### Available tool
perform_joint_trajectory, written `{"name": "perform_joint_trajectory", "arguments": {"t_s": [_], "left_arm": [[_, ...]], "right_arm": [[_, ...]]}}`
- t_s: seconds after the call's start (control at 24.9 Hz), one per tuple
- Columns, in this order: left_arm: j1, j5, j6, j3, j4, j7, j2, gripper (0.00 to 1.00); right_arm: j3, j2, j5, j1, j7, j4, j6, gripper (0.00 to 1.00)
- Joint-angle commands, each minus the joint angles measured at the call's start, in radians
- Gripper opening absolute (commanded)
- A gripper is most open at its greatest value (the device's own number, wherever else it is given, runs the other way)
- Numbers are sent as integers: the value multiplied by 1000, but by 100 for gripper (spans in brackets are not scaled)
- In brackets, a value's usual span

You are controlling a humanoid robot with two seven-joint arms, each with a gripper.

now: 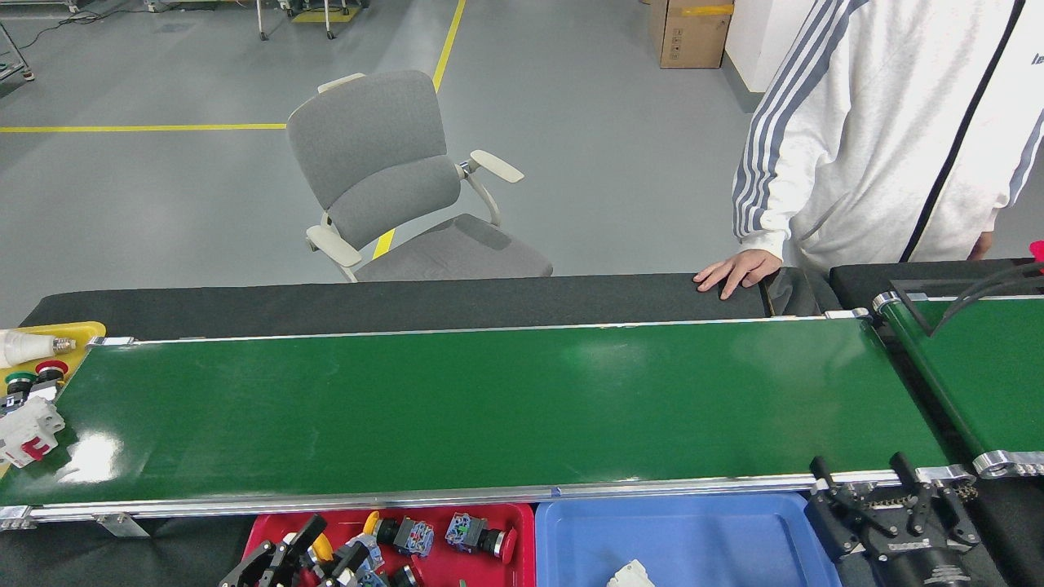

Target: Pick switch part from conveyor to tray

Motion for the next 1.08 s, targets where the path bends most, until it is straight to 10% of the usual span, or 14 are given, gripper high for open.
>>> {"name": "perform_joint_trajectory", "arguments": {"t_s": [0.0,0.16,0.28,1.04], "left_arm": [[-12,2,132,73,-11,7,-5,100],[-25,-12,399,190,38,7,24,100],[-16,-12,399,245,83,8,56,100],[-12,-9,340,253,101,0,135,100]], "right_arm": [[0,3,20,1,-55,-18,12,93],[1,44,56,-1,-92,-38,19,92],[1,115,74,5,-92,-44,30,92],[12,46,70,64,-92,-60,10,98]]}}
